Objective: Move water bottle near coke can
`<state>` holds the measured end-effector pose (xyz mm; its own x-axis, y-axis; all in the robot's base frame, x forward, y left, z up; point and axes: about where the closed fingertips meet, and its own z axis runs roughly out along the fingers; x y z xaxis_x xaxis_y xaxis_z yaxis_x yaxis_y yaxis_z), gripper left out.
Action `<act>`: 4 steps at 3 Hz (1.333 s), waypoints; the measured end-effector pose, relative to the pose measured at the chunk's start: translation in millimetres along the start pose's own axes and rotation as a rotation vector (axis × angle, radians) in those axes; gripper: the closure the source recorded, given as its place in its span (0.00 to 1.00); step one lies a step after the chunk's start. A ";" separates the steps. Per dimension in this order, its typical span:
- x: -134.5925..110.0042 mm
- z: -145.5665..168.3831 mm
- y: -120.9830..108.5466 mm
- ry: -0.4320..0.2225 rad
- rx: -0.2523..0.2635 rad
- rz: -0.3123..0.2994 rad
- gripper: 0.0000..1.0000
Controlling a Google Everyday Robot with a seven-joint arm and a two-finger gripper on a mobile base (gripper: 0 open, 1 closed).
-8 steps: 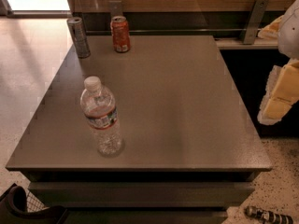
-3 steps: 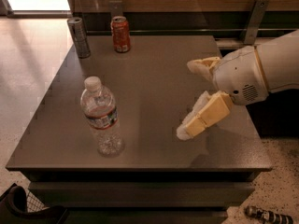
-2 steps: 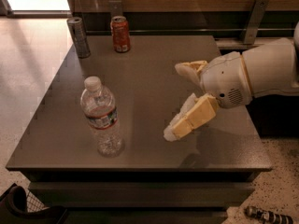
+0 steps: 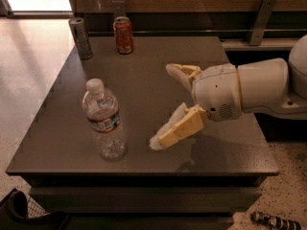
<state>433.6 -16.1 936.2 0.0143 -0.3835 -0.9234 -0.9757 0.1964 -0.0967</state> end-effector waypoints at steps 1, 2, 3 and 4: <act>0.1 -0.2 0.1 0.003 0.000 0.002 0.00; -2.1 23.6 2.4 -0.121 -0.032 0.010 0.00; -9.7 57.0 8.6 -0.287 -0.086 0.012 0.00; -15.1 78.1 20.3 -0.388 -0.123 0.009 0.00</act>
Offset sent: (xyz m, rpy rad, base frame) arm 0.0096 0.0367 -0.0190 0.2835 -0.0004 0.0718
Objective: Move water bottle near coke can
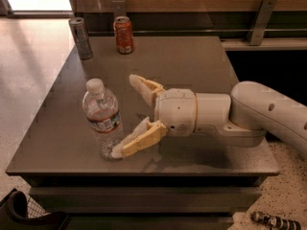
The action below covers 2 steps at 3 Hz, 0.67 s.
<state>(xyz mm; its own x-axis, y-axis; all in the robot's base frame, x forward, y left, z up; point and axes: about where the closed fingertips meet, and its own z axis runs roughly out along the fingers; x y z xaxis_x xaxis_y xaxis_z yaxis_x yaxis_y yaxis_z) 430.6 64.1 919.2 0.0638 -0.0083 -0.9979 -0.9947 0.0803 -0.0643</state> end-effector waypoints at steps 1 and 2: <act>0.8 12.8 10.5 -0.025 -0.016 -0.008 0.00; 4.1 28.7 20.8 0.007 -0.027 -0.020 0.00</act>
Offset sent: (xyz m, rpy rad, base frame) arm -0.0259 0.0459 -0.0118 -0.0540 -0.0272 0.0264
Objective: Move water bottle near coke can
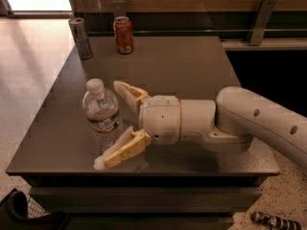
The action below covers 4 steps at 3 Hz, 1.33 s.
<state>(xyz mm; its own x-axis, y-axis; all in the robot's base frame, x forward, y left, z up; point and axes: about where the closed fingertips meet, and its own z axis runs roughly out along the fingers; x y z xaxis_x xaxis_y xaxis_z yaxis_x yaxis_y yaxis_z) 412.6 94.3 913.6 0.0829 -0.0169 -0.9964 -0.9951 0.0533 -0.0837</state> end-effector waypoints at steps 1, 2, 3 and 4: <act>-0.4 4.1 2.6 0.007 -0.004 -0.004 0.11; -1.4 5.9 3.8 0.008 -0.008 -0.007 0.34; -2.5 7.8 5.1 0.009 -0.012 -0.009 0.57; -4.0 10.4 7.0 0.010 -0.018 -0.012 0.88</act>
Offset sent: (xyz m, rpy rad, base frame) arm -0.0023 0.0041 -0.0001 -0.0077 -0.0034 0.0031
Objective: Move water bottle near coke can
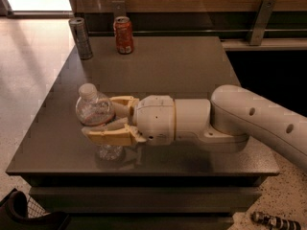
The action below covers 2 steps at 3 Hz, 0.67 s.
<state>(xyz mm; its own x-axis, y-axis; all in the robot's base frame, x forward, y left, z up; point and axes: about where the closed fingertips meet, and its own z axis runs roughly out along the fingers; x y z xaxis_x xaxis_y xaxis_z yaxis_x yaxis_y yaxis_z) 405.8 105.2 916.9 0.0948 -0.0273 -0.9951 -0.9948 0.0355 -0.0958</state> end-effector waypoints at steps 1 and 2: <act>-0.8 1.3 0.9 0.001 -0.003 -0.002 1.00; -2.3 1.2 0.7 -0.003 -0.003 -0.004 1.00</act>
Offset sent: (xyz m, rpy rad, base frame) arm 0.0028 -0.0036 0.0056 0.0187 -0.0065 -0.0059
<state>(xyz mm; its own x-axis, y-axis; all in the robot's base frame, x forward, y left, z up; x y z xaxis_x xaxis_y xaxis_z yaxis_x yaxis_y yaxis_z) 405.0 106.5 919.0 0.0988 -0.0245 -0.9948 -0.9945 0.0328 -0.0995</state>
